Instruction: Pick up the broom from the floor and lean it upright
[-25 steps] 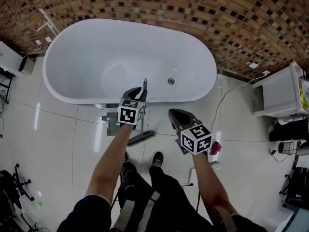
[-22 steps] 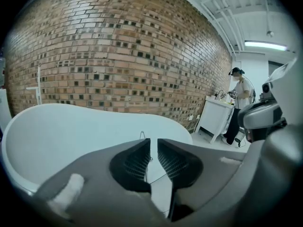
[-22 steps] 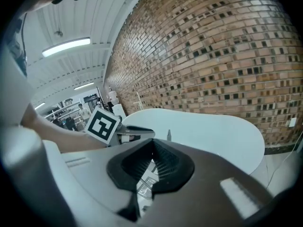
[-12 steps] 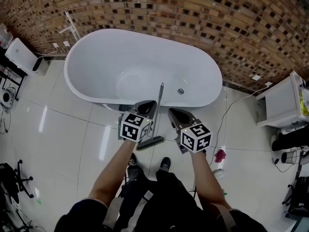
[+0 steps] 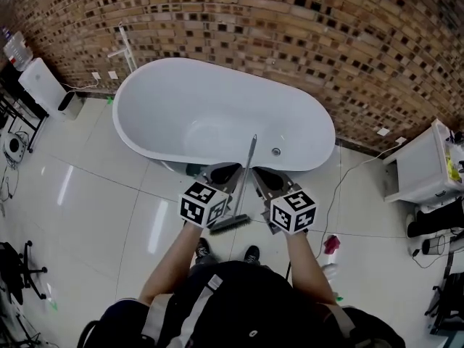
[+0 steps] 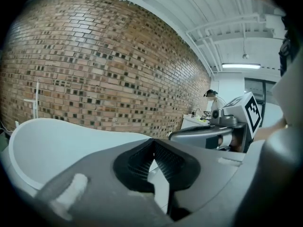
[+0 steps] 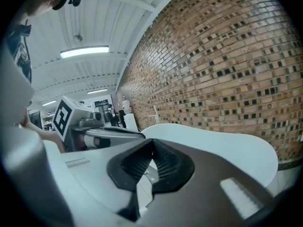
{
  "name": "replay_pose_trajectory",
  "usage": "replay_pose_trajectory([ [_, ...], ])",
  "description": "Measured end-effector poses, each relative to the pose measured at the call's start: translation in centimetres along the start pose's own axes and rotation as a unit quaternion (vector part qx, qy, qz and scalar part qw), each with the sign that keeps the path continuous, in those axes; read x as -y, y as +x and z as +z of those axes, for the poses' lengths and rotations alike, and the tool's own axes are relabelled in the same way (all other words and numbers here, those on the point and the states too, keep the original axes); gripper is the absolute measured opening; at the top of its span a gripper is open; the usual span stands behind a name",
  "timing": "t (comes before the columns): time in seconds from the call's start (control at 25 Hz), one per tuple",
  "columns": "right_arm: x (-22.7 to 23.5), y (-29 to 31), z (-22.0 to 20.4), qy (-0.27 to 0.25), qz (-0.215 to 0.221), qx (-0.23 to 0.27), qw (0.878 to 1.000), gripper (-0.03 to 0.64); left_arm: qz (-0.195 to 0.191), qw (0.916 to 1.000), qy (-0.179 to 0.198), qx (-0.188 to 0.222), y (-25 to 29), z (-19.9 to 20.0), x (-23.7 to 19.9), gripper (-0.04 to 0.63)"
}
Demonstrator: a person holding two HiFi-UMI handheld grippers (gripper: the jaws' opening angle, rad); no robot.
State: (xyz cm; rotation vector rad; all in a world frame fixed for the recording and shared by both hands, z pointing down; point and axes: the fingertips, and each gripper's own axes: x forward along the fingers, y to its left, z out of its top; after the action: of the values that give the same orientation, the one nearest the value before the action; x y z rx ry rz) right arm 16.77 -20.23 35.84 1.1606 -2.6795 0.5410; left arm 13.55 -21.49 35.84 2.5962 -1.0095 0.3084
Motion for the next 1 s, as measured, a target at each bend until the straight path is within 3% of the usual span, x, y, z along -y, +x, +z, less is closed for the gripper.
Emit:
replay_pose_trajectory([
  [0.48, -1.5, 0.4, 3.5, -0.031, 0.0, 0.033, 0.999, 0.002, -0.01, 0.9996, 0.012, 0.022, -1.5, 2.5, -0.2, 0.001],
  [1.0, -1.8, 0.7, 4.6, -0.035, -0.004, 0.042, 0.999, 0.002, -0.013, 0.9996, 0.017, 0.017, -1.8, 3.2, -0.6, 0.0],
])
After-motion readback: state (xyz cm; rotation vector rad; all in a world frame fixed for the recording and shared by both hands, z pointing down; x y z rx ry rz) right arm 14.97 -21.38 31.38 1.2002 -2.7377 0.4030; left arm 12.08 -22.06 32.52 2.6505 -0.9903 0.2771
